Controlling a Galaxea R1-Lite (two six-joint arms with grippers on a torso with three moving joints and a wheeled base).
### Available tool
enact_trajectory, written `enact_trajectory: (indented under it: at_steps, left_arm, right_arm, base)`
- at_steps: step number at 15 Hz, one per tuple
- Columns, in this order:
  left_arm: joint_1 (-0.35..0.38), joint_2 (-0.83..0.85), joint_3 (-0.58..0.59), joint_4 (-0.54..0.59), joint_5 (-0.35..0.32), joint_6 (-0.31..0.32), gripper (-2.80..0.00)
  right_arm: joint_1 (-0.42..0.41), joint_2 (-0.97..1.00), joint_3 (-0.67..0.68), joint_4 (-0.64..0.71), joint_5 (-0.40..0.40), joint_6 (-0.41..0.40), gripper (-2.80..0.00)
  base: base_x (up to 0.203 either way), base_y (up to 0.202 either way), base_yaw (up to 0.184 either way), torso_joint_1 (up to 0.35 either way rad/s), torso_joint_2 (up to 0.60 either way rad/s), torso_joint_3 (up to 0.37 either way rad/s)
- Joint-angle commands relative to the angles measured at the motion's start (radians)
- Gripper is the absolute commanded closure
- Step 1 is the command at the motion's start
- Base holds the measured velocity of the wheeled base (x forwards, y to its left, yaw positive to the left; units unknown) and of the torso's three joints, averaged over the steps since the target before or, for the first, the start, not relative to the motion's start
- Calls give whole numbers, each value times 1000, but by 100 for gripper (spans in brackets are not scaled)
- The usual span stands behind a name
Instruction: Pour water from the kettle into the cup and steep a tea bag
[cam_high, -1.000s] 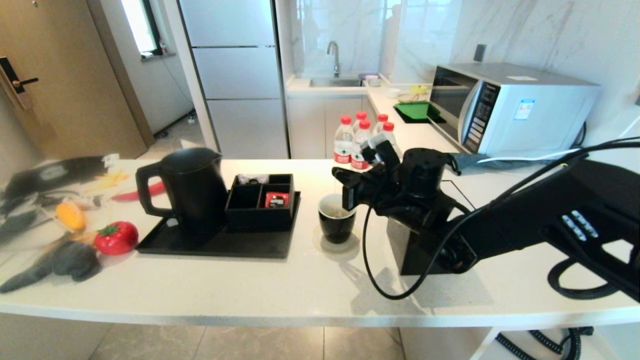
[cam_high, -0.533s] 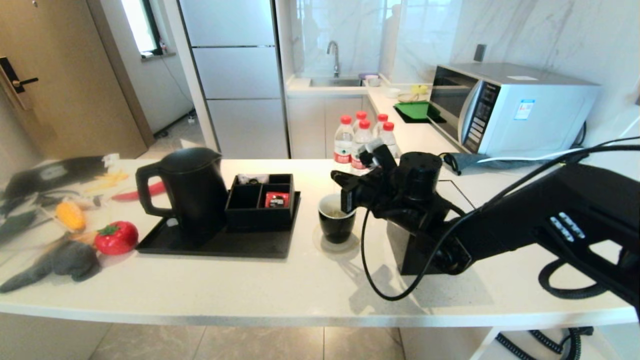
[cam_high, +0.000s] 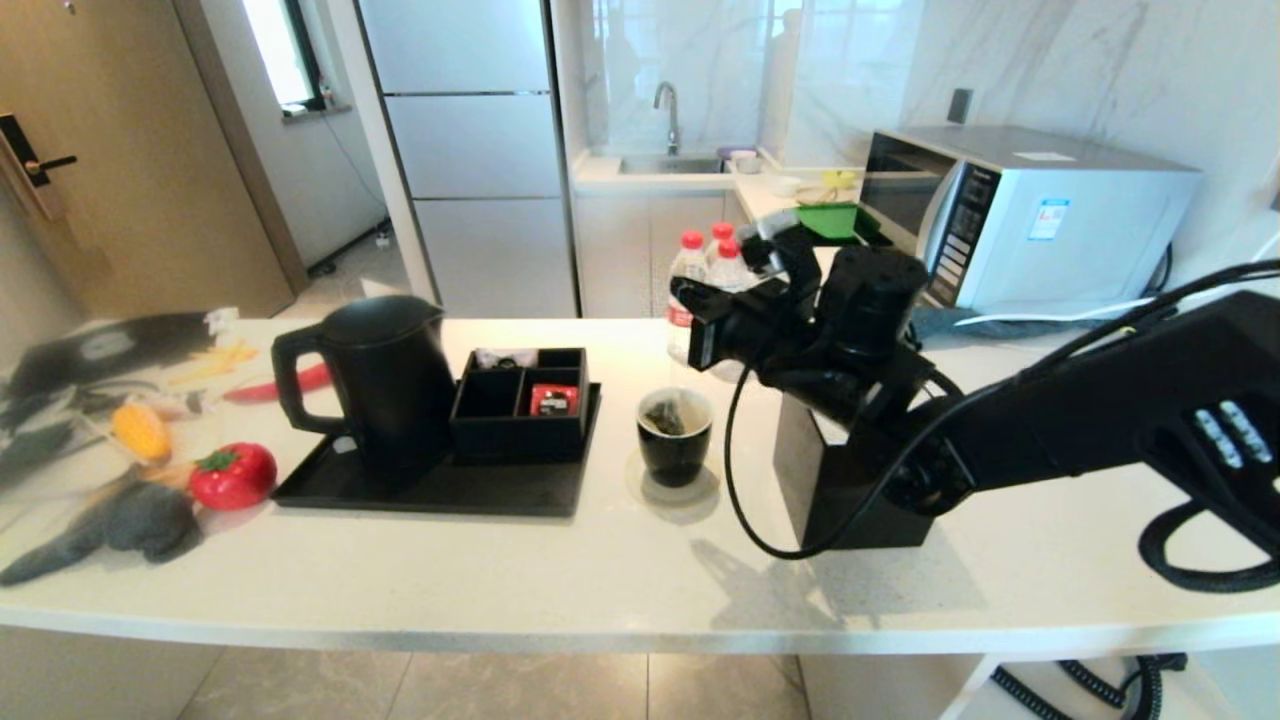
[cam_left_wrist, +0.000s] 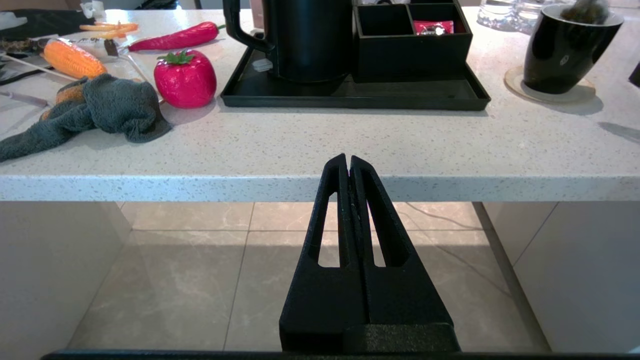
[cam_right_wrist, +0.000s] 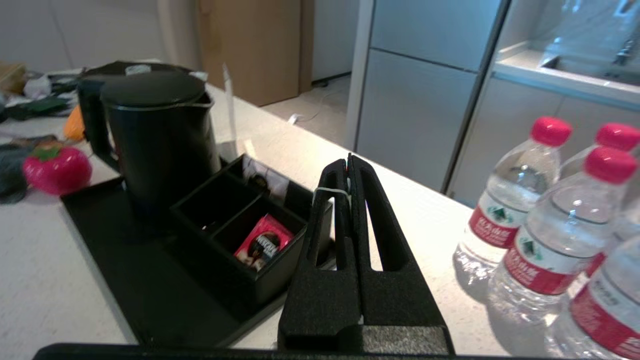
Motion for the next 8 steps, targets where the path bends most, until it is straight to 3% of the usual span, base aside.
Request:
enact_trajectory:
  at_steps: [1, 8]
  left_arm:
    - [0, -1, 0, 0, 0, 0, 0]
    - [0, -1, 0, 0, 0, 0, 0]
  right_arm:
    - [0, -21, 2, -7, -4, -1, 0]
    - [-48, -22, 11, -7, -5, -4, 0]
  base:
    - [0, 0, 0, 0, 0, 0]
    - [0, 0, 0, 0, 0, 0]
